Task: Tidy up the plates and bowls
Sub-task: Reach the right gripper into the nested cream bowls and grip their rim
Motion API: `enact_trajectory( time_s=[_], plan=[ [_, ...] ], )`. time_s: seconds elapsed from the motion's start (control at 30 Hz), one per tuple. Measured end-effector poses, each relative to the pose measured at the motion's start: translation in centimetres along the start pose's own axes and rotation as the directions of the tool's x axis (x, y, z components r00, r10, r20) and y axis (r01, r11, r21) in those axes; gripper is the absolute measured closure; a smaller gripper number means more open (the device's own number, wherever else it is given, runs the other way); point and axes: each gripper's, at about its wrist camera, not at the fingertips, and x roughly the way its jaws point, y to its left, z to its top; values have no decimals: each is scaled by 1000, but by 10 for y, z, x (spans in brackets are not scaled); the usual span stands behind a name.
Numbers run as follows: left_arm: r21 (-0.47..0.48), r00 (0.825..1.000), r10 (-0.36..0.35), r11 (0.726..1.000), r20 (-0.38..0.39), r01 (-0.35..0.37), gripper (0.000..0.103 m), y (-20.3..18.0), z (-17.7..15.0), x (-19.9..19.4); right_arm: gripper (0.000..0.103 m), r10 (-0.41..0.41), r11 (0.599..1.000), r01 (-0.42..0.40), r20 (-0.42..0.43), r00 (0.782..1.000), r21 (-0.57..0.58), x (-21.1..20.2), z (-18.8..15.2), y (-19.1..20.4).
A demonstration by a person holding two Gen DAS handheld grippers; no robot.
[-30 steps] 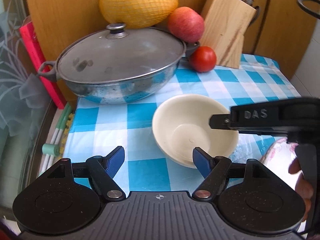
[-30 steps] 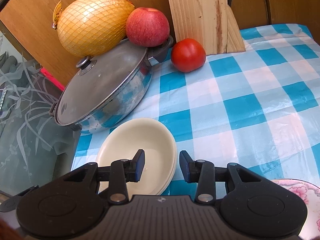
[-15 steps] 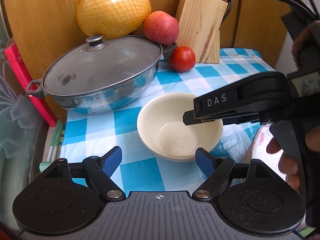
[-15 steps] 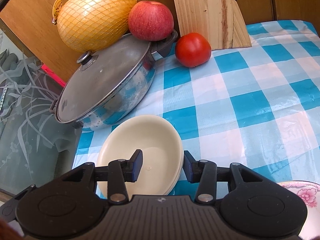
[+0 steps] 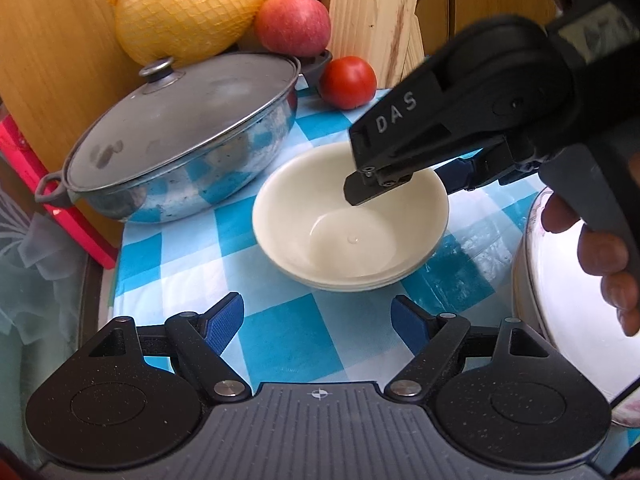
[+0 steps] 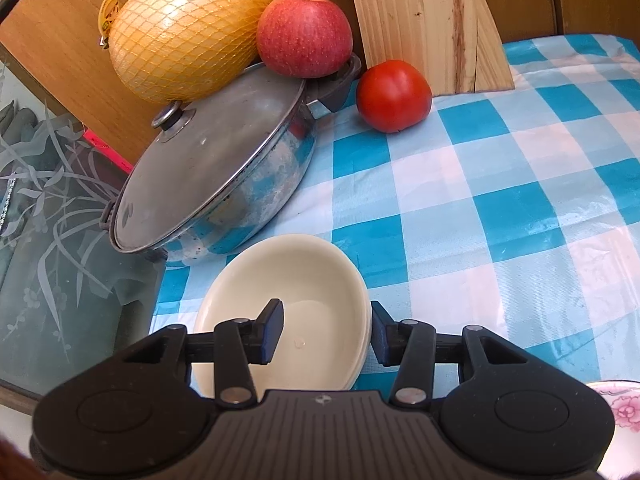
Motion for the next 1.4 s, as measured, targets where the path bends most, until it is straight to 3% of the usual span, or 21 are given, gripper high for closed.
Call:
enact_trajectory(
  time_s=[0.27,0.63,0.83,1.03,1.23,1.4],
  plan=[
    [18,999,33,999,14,-33,16,-7,2,19,60,10,1000,-10,-9,1000,-7,4,3,1],
    [24,999,24,999,38,-25,16,-14,8,25,59,29,999,-30,-57,998,-21,18,0,4],
    [-4,1000,1,1000,26,-1,15,-8,10,29,78,11,1000,-12,-66,998,-28,20,-1,1],
    [-47,1000,-31,998,3,31,20,1,14,31,82,7,999,-9,-72,997,-36,20,-2,1],
    [-43,999,-10,999,30,12,18,-1,13,33,84,6,999,-8,-74,997,-36,21,-2,1],
    [-75,998,-44,996,40,47,23,8,11,34,84,11,999,-14,-73,997,-40,21,-2,1]
  ],
)
